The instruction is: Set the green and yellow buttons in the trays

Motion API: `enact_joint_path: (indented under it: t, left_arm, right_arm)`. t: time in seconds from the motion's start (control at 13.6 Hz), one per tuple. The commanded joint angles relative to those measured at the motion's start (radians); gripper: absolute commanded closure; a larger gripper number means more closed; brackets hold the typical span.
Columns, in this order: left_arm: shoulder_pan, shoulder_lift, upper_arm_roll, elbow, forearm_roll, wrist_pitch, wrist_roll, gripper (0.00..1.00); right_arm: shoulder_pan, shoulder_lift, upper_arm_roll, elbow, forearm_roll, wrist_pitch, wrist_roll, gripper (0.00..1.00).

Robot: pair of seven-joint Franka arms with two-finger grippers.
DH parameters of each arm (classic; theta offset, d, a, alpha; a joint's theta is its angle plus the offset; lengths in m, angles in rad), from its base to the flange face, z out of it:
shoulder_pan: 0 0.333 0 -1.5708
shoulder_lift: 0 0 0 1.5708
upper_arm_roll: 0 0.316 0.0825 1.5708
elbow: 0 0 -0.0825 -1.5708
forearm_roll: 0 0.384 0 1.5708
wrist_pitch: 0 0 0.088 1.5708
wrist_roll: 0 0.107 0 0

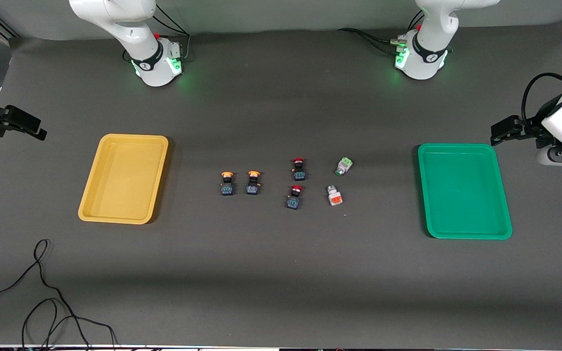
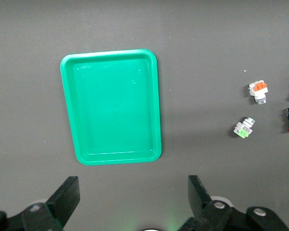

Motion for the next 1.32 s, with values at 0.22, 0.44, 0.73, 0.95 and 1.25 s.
enact_joint_path:
  t: [0.22, 0.44, 0.73, 0.95, 1.25]
  left_arm:
    - [-0.034, -0.014, -0.007, -0.020, -0.004, 0.002, -0.019, 0.00]
    - [-0.064, -0.028, -0.009, -0.076, -0.053, 0.017, -0.019, 0.00]
    - [-0.219, -0.108, -0.021, -0.272, -0.073, 0.184, -0.163, 0.00]
    - [-0.379, -0.113, -0.023, -0.337, -0.070, 0.272, -0.316, 0.00]
    - [-0.508, -0.114, -0.026, -0.428, -0.068, 0.390, -0.390, 0.00]
  right_arm:
    - [0.003, -0.005, 0.000, -0.032, -0.020, 0.006, -0.021, 0.00]
    - [0.004, 0.015, 0.021, -0.032, -0.019, 0.008, -0.018, 0.00]
    - [0.004, 0.047, 0.091, -0.027, -0.019, 0.018, 0.010, 0.00]
    - [0.010, 0.113, 0.215, -0.024, -0.022, 0.075, 0.233, 0.00]
    - [0.035, 0.228, 0.319, -0.032, -0.023, 0.196, 0.397, 0.00]
